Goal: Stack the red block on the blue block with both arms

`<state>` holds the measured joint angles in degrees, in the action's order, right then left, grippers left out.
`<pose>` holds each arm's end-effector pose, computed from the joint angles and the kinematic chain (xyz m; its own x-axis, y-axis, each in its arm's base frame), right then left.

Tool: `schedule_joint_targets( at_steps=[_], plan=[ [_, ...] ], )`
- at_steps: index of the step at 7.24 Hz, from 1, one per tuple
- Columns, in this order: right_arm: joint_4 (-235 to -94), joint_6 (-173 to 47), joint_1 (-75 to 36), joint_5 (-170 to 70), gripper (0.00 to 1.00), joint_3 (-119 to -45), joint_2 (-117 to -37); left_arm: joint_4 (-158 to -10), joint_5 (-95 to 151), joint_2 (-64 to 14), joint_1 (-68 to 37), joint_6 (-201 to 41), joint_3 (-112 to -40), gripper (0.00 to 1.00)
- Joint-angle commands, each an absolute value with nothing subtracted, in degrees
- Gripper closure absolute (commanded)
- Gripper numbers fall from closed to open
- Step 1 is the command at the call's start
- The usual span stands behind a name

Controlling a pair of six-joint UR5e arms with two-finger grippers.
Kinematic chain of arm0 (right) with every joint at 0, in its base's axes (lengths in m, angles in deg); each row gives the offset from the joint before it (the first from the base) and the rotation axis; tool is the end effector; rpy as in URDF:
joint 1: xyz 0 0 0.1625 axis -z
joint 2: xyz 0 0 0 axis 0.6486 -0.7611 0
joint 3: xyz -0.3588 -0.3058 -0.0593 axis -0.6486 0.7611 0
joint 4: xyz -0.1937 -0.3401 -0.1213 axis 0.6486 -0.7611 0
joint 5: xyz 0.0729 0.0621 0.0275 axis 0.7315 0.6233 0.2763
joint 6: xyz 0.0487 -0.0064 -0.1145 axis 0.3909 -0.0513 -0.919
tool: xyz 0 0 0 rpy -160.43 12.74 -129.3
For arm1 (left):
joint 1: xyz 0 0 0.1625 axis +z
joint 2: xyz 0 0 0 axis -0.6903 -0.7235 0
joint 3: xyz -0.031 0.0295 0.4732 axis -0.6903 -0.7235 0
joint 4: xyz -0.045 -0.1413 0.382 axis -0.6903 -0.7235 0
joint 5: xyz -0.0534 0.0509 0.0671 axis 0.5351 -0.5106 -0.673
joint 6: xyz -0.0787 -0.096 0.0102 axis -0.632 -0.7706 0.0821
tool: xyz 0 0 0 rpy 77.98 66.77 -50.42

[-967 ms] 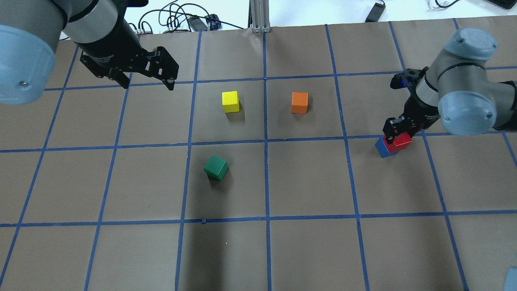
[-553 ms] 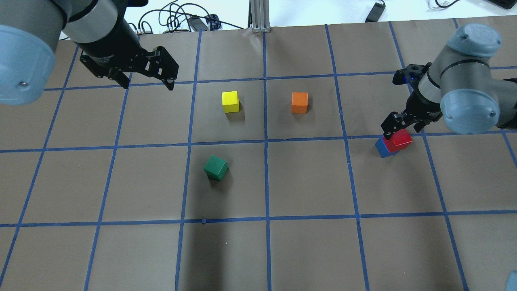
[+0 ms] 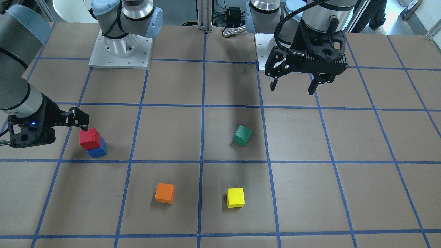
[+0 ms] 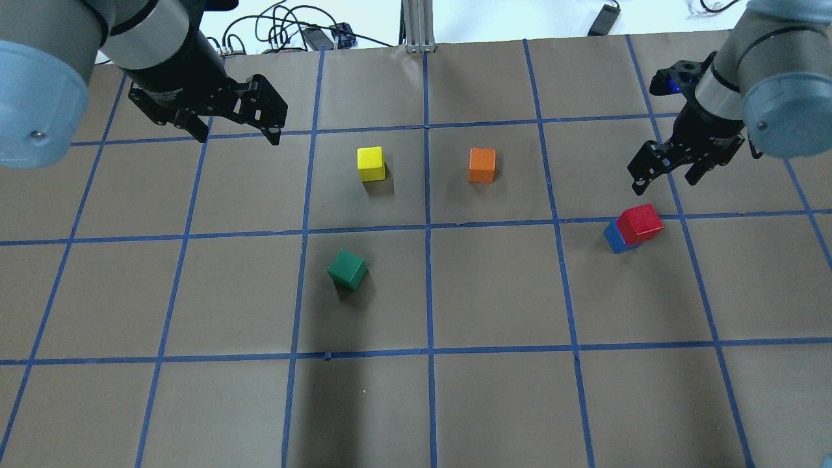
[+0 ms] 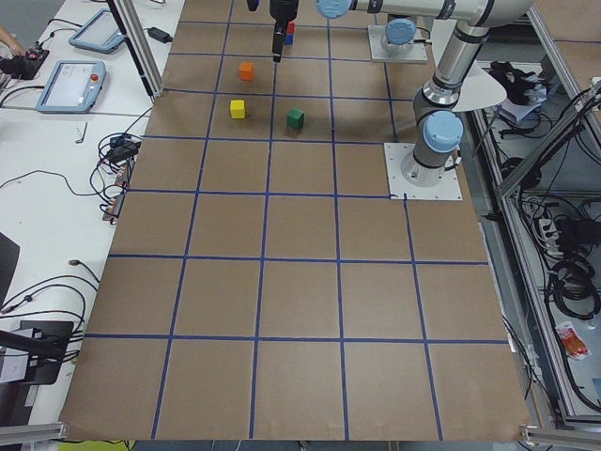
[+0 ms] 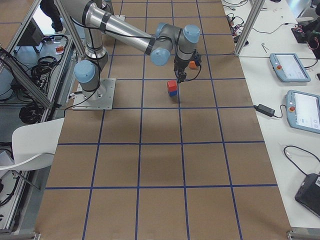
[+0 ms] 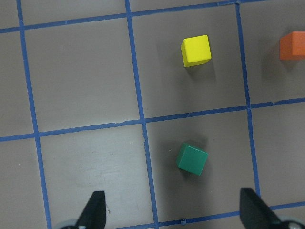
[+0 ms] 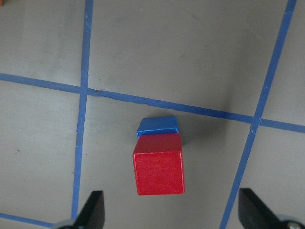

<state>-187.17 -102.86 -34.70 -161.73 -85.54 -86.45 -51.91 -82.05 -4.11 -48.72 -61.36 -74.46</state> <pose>-0.0070 -0.5565 0.3768 -0.9872 -0.1411 -0.0747 -0.1493 0.9817 0.1185 -0.1571 -0.4870 0.5386 -0.9935 0.1120 0.0187 0.1087 0.9859 -0.1271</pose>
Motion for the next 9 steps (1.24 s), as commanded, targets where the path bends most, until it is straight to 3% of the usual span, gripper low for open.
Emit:
schedule_joint_targets(
  at_steps=[1,5,7,9],
  plan=[
    [-180.1,-98.3,-37.1,-162.0,0.0,-80.3,-89.0,-51.9,-82.2,-4.0,-48.7,-61.3,-74.5,0.0],
    [-178.1,-79.6,-49.1,-161.8,0.0,-79.8,-92.2,-55.9,-82.8,-5.4,-47.6,-60.6,-70.3,0.0],
    [-178.2,-73.4,-49.3,-162.1,0.0,-80.1,-93.6,-63.8,-82.7,-9.1,-47.0,-60.7,-63.0,0.0],
    [-178.1,-73.4,-49.1,-162.6,0.0,-80.2,-93.8,-63.9,-82.7,-9.7,-47.0,-60.7,-62.7,0.0]
  ],
)
